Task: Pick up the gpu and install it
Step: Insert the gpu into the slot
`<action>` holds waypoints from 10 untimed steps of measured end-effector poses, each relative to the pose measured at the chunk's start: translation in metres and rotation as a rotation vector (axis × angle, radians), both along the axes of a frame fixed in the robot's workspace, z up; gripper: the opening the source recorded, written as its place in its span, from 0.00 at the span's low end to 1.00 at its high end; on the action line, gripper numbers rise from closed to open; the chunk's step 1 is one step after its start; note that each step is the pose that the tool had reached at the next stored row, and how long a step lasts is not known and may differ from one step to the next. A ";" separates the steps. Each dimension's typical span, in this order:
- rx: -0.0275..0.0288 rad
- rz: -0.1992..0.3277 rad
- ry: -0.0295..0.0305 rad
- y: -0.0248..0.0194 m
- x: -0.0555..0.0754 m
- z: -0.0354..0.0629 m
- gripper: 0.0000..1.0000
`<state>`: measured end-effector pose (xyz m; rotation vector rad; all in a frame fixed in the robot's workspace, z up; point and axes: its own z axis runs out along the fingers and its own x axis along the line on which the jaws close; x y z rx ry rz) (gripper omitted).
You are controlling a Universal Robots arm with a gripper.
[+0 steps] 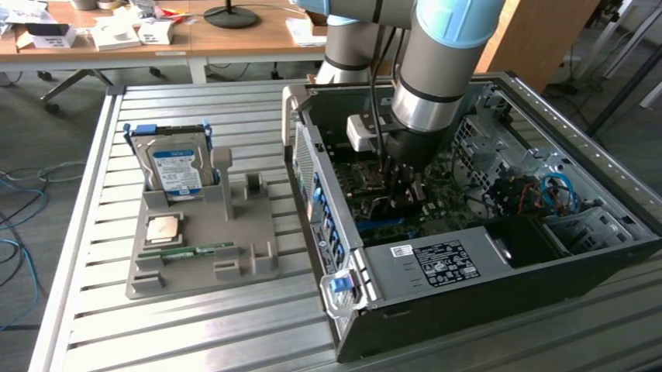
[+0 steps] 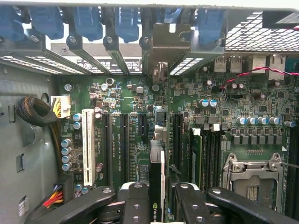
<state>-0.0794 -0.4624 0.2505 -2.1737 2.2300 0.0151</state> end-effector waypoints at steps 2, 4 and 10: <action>0.0000 0.000 0.0000 0.0000 0.000 -0.0005 0.26; 0.0001 0.000 0.0000 0.0000 0.000 -0.0006 0.26; 0.0001 0.000 0.0000 0.0000 0.000 -0.0006 0.26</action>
